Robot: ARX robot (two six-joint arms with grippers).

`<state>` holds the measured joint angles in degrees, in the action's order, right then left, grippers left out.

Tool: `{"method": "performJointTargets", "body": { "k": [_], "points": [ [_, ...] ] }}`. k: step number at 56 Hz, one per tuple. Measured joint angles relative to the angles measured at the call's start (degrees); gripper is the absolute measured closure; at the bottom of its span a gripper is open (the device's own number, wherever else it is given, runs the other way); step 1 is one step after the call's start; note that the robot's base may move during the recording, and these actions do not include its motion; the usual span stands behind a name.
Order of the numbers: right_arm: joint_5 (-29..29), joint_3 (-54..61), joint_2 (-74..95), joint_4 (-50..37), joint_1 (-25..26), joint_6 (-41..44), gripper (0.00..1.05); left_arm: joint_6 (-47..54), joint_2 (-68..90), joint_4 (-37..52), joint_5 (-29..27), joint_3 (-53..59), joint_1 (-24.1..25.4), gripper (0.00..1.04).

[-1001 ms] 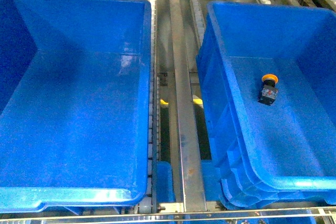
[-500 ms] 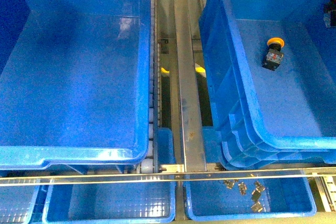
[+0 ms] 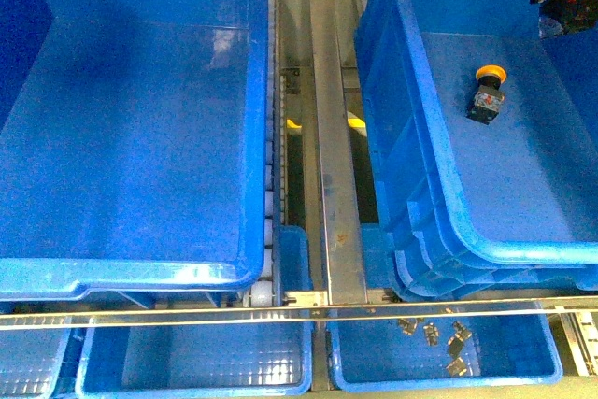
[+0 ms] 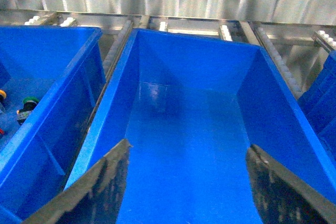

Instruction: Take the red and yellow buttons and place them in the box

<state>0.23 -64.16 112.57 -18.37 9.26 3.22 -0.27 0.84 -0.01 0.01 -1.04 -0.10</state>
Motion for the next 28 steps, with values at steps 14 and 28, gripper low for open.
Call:
{"method": "performJointTargets", "body": {
  "k": [14, 28],
  "points": [
    [1.2, -6.0, 5.6, 3.2, -1.3, 0.8, 0.78, 0.0, 0.0, 0.0, 0.0, 0.0, 0.0, 0.09],
    [3.0, -10.5, 11.7, 4.5, -2.7, 1.0, 0.78, 0.0, 0.0, 0.0, 0.0, 0.0, 0.0, 0.08]
  ]
}}
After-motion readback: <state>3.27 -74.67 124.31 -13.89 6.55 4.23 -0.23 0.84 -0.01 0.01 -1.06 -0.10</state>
